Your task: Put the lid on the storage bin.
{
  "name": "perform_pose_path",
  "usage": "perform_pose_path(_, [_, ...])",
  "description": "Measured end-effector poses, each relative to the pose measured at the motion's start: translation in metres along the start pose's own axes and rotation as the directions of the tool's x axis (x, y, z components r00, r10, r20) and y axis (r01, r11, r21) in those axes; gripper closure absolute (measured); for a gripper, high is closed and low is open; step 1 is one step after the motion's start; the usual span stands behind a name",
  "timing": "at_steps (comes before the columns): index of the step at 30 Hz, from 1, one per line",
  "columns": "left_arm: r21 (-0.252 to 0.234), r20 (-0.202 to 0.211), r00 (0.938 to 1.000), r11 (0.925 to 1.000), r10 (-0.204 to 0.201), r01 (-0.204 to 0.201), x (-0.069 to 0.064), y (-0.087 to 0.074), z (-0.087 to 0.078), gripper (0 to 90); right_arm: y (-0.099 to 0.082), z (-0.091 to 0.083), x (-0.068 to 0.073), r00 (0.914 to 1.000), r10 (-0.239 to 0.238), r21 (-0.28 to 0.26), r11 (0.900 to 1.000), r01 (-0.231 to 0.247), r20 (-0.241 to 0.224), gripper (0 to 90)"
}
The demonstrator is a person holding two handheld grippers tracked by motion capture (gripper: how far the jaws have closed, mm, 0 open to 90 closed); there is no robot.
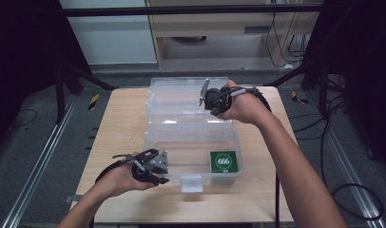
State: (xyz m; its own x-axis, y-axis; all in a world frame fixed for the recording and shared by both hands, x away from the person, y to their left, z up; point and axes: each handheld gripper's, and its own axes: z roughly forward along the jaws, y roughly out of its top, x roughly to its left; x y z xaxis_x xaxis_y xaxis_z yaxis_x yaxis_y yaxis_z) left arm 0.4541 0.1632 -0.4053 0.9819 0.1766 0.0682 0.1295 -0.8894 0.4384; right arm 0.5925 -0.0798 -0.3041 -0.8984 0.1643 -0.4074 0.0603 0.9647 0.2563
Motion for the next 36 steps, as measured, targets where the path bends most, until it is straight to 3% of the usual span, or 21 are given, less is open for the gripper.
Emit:
perform_pose_path(4, [0.003,-0.02,0.9998,0.9999,-0.01,0.01,0.001,0.0,0.0,79.0,0.001,0.0,0.0,0.9999,-0.011,0.004,0.9999,0.011,-0.004,79.2])
perform_pose_path(8, [-0.032,-0.012,0.9994,0.9989,-0.034,0.033,0.002,-0.003,0.001,79.5,0.001,0.0,0.001,0.9997,-0.023,0.002,0.9997,0.023,0.001,80.0])
perform_pose_path(18, [-0.019,-0.023,0.9996,0.9997,-0.019,0.018,0.001,-0.002,0.001,80.1,0.004,0.003,0.003,0.9991,-0.042,0.014,0.999,0.042,0.008,80.7])
perform_pose_path(24, [-0.046,-0.037,0.9983,0.998,-0.045,0.043,-0.001,-0.004,0.002,80.0,0.005,-0.001,0.007,0.9968,-0.08,0.003,0.9968,0.08,0.004,84.7])
perform_pose_path(36, [-0.043,-0.067,0.9965,0.9979,-0.051,0.048,-0.004,-0.003,0.003,79.4,0.005,-0.014,0.018,0.9969,-0.079,-0.032,0.9964,0.079,-0.006,86.9])
